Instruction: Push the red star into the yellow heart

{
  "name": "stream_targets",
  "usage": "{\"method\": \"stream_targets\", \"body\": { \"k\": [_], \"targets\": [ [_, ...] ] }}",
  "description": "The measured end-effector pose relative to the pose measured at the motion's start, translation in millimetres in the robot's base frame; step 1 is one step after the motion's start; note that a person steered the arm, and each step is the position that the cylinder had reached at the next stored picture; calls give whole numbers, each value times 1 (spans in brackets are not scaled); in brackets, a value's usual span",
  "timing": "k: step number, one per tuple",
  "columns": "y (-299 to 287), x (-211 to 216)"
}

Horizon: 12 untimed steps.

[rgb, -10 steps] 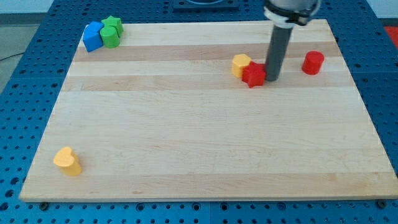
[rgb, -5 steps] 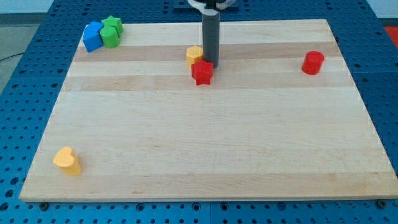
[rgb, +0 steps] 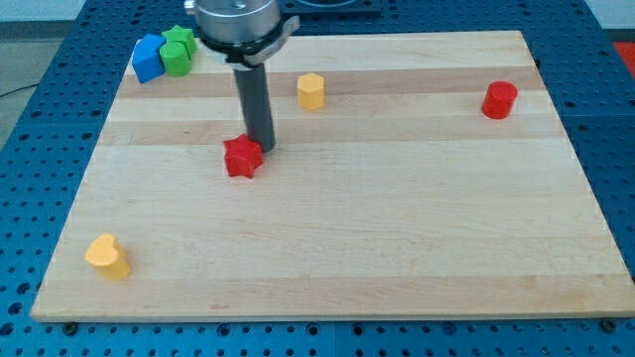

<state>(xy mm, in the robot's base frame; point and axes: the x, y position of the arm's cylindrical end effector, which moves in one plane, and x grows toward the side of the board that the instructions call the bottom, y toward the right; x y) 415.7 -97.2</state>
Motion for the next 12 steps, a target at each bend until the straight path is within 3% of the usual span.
{"method": "stream_targets", "body": {
  "k": [4, 7, 12],
  "targets": [
    [-60, 82],
    [-92, 92],
    [-95, 119]
  ]
}}
